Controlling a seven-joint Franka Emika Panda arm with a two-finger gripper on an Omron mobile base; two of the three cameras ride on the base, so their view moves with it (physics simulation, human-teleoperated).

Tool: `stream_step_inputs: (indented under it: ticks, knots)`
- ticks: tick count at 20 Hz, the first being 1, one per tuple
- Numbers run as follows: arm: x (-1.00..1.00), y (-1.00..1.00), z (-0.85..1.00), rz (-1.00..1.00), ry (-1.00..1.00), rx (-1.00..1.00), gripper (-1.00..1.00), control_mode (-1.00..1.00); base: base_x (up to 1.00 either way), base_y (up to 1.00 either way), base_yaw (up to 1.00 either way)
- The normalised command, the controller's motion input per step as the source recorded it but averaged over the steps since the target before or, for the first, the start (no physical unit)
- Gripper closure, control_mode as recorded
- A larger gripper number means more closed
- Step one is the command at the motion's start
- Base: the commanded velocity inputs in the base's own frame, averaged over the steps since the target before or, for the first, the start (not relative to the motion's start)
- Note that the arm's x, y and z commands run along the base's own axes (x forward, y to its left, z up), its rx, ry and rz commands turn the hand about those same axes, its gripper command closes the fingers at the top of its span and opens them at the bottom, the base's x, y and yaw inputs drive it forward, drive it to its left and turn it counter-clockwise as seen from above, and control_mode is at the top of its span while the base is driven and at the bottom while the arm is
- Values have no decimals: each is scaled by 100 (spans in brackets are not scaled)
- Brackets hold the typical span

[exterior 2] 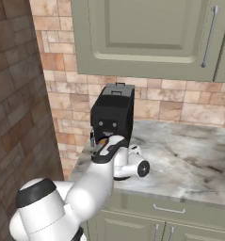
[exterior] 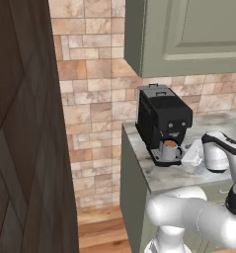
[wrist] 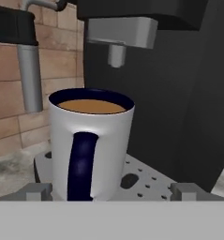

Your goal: Pick up the brewed coffee from the coffee machine and place it next to the breakfast plate on the dining counter.

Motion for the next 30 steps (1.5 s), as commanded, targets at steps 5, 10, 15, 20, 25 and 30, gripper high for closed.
stream_step_inputs:
  ticks: [5, 10, 15, 20, 25, 30]
  knots:
    - [7, 12, -5, 0, 0, 0, -100, -100, 0, 0, 0]
    - [1, 9, -2, 0, 0, 0, -100, -100, 0, 0, 0]
    - [4, 12, -4, 0, 1, 0, -100, -100, 0, 0, 0]
    - [9, 14, -9, 0, 1, 0, 100, -100, 0, 0, 0]
    - [0, 2, -1, 0, 6, 0, 100, -100, 0, 0, 0]
    - [0, 1, 0, 0, 1, 0, 100, -100, 0, 0, 0]
